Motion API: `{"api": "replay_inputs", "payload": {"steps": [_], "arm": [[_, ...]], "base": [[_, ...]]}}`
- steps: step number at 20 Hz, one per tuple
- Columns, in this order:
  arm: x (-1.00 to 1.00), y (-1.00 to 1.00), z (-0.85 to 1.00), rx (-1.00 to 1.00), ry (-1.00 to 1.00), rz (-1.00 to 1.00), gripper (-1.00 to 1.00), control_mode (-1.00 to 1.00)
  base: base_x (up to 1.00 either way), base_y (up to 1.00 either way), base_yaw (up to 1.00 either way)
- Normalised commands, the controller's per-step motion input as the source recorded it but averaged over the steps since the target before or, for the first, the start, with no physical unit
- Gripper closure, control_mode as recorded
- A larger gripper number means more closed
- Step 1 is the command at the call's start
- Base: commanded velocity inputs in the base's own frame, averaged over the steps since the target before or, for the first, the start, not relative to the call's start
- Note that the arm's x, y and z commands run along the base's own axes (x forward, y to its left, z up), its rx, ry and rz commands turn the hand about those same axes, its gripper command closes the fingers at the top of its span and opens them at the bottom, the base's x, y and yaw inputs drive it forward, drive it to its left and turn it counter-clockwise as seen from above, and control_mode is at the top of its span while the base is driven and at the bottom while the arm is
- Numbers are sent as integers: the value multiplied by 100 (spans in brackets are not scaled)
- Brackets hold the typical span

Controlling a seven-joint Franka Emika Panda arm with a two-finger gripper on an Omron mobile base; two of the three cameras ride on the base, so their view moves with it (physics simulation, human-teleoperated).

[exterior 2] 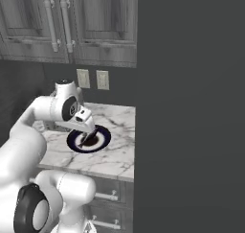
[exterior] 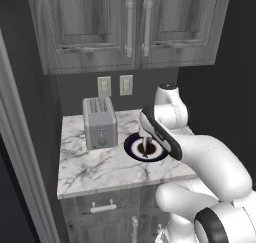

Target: Place the fish on the top rack of the oven, and slide the tray back inside. Close the oven door.

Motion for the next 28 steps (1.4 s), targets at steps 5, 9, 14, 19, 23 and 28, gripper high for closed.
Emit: {"api": "replay_inputs", "payload": {"steps": [5,9,14,19,23,28], "arm": [[4,0,-53,0,0,-13,-100,-100],[27,1,-34,0,0,-14,-100,-100],[62,3,-13,0,2,-8,-100,-100],[65,2,-14,0,1,-2,-100,-100],[55,3,-28,0,2,0,-100,-100],[34,4,-48,0,1,0,-100,-100]], "base": [[0,0,0],[0,0,0],[0,0,0],[0,0,0],[0,0,0],[0,0,0]]}}
